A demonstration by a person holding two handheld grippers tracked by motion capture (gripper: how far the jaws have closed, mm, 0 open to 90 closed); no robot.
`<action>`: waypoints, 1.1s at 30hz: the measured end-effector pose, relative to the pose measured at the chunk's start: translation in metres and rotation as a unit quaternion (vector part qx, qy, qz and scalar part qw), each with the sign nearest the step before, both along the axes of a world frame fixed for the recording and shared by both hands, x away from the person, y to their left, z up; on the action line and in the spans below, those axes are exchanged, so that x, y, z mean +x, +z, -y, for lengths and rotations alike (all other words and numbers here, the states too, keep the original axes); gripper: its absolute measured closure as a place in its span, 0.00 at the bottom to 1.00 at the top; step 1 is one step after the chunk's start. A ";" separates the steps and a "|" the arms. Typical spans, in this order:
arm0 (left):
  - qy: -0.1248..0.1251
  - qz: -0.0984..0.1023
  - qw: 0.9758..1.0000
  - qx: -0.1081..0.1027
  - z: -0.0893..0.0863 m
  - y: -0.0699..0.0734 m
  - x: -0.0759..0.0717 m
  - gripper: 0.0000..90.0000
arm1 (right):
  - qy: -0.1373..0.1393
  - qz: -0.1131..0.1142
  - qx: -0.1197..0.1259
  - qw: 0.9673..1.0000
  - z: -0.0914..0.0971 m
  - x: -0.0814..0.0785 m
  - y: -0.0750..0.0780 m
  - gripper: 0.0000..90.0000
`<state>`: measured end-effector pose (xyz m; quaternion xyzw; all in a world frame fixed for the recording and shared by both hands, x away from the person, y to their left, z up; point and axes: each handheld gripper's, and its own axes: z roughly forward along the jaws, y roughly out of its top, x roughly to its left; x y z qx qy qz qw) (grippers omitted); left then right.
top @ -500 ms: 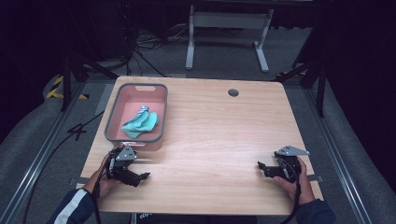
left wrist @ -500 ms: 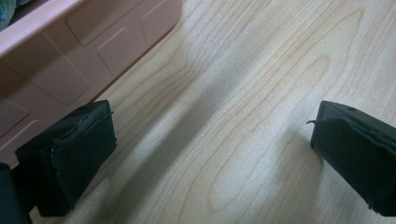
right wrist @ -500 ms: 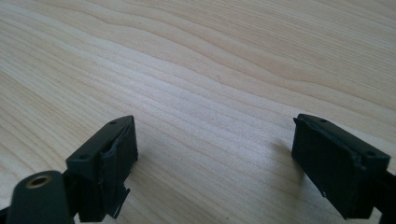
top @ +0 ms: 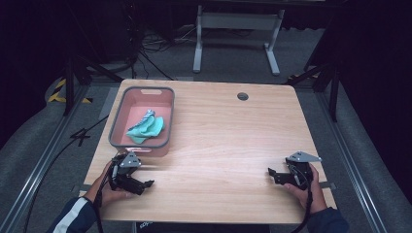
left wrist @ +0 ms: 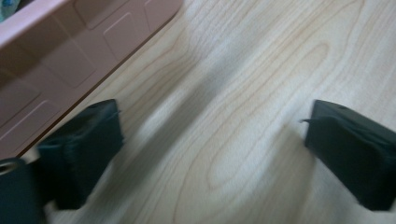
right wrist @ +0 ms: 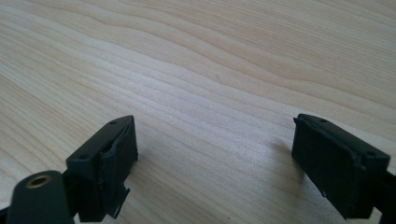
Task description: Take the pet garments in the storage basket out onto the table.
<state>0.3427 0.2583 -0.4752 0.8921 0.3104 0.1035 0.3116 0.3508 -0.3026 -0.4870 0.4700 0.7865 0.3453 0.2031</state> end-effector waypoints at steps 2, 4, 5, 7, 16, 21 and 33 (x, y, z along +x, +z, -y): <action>-0.016 -0.007 1.000 -0.002 -0.002 0.003 -0.002 0.22 | 0.000 0.000 0.000 1.000 0.000 0.000 0.000 0.16; -0.028 -0.013 1.000 0.003 -0.004 0.005 -0.003 0.18 | 0.000 0.000 0.000 1.000 0.000 0.000 0.000 0.16; -0.027 -0.008 1.000 0.014 -0.004 0.007 -0.004 0.21 | 0.000 0.000 0.000 1.000 0.000 0.000 0.000 0.16; -0.029 -0.011 0.999 0.015 -0.005 0.009 -0.004 0.18 | 0.000 0.000 0.000 1.000 0.000 0.000 0.000 0.16; -0.016 0.011 1.000 0.011 -0.012 0.025 -0.009 0.23 | 0.000 0.000 0.000 1.000 0.000 0.000 0.000 0.16; -0.011 0.023 1.000 0.016 -0.015 0.034 -0.013 0.25 | 0.000 0.000 0.000 1.000 0.000 0.000 0.000 0.16; 0.003 0.055 0.998 0.011 -0.025 0.059 -0.014 0.26 | 0.000 0.000 0.000 1.000 0.000 0.000 0.000 0.16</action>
